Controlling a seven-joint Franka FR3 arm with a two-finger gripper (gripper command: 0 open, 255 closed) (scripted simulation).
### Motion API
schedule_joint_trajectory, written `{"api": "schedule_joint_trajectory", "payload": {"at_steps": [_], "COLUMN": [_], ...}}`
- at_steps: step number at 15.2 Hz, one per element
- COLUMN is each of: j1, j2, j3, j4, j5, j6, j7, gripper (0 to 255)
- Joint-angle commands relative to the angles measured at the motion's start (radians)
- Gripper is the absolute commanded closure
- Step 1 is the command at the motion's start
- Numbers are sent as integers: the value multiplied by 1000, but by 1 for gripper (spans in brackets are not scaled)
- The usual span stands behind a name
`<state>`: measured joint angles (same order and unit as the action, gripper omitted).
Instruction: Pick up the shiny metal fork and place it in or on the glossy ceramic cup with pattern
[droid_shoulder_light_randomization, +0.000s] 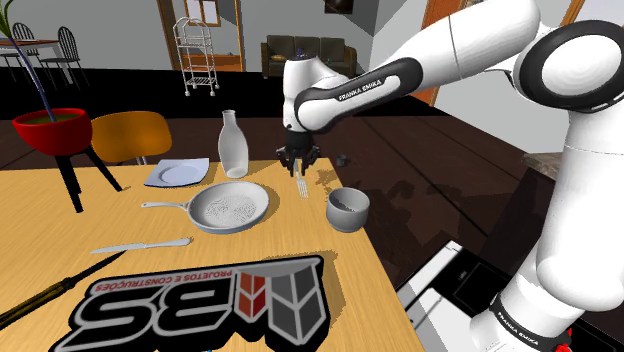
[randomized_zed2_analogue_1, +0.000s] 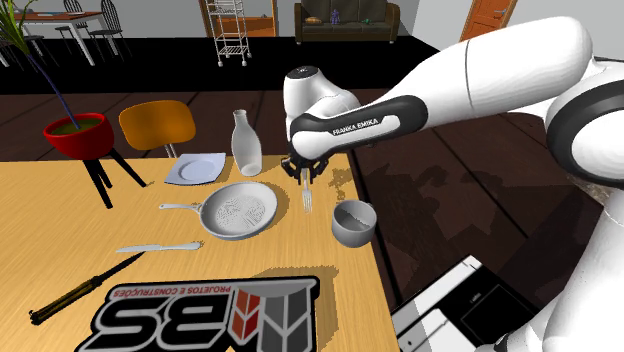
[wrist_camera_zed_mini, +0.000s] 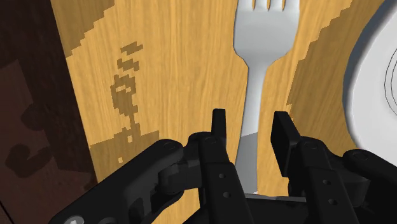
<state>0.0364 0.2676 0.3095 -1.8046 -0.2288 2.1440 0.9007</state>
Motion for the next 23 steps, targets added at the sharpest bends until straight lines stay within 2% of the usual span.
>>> {"api": "schedule_joint_trajectory", "payload": {"at_steps": [1, 13, 18, 23], "j1": [0, -1, -41, -52], "j2": [-5, -43, -253, -454], "j3": [1, 9, 3, -23], "j4": [17, 122, -153, -388], "j5": [5, 30, 100, 167], "j6": [-22, -161, -77, -29], "j7": [-5, -34, -85, -150], "gripper": [255, 255, 255, 255]}}
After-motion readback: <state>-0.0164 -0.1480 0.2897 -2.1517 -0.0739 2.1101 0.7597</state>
